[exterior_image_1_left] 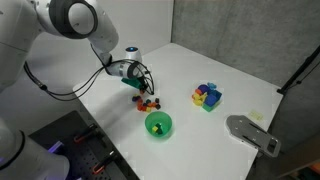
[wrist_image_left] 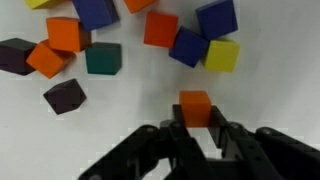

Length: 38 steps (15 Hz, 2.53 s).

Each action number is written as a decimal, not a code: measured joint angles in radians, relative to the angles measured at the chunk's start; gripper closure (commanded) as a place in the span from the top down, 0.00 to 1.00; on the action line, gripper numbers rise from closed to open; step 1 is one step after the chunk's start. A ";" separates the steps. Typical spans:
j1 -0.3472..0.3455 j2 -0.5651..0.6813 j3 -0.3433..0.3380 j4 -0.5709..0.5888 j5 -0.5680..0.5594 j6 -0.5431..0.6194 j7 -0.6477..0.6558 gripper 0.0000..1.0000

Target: Pick up an orange block on the left and place it in the green bowl

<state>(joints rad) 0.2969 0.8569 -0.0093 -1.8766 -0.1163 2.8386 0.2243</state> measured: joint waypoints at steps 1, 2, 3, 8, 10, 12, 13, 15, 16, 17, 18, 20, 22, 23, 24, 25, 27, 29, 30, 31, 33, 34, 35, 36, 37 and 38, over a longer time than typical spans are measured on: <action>0.002 -0.013 -0.008 0.000 0.000 -0.002 0.000 0.10; 0.003 -0.028 -0.017 -0.002 0.000 -0.009 0.000 0.10; 0.003 -0.045 -0.027 -0.006 0.000 -0.017 0.000 0.10; -0.003 -0.145 -0.108 -0.078 0.000 -0.084 0.004 0.10; -0.016 -0.189 -0.138 -0.127 0.000 -0.112 0.004 0.10; -0.036 -0.238 -0.163 -0.183 -0.001 -0.135 0.004 0.10; -0.046 -0.264 -0.174 -0.212 -0.002 -0.145 0.004 0.10; -0.062 -0.318 -0.196 -0.270 -0.015 -0.163 0.004 0.10; -0.068 -0.348 -0.209 -0.299 -0.026 -0.173 0.004 0.10; -0.072 -0.377 -0.222 -0.328 -0.044 -0.183 0.009 0.10; -0.075 -0.406 -0.237 -0.356 -0.068 -0.193 0.018 0.10; -0.078 -0.456 -0.265 -0.408 -0.121 -0.213 0.047 0.34; -0.085 -0.494 -0.290 -0.452 -0.190 -0.220 0.091 0.61; -0.091 -0.507 -0.299 -0.470 -0.219 -0.223 0.109 0.68; -0.098 -0.520 -0.305 -0.485 -0.244 -0.225 0.125 0.77; -0.106 -0.530 -0.307 -0.498 -0.263 -0.227 0.136 0.84; -0.119 -0.547 -0.307 -0.518 -0.286 -0.231 0.146 1.00; -0.124 -0.568 -0.300 -0.531 -0.290 -0.239 0.146 1.00; -0.128 -0.581 -0.290 -0.536 -0.290 -0.250 0.146 1.00; -0.134 -0.598 -0.274 -0.538 -0.287 -0.263 0.146 1.00; -0.151 -0.640 -0.234 -0.539 -0.260 -0.296 0.141 1.00; -0.160 -0.667 -0.209 -0.538 -0.233 -0.316 0.132 1.00; -0.170 -0.695 -0.185 -0.538 -0.199 -0.337 0.117 1.00; -0.180 -0.725 -0.160 -0.538 -0.155 -0.359 0.094 1.00; -0.191 -0.754 -0.136 -0.537 -0.101 -0.384 0.063 1.00; -0.200 -0.782 -0.112 -0.535 -0.043 -0.411 0.024 1.00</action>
<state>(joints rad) 0.0966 0.0748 -0.1215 -2.4117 -0.1588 2.4275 0.2488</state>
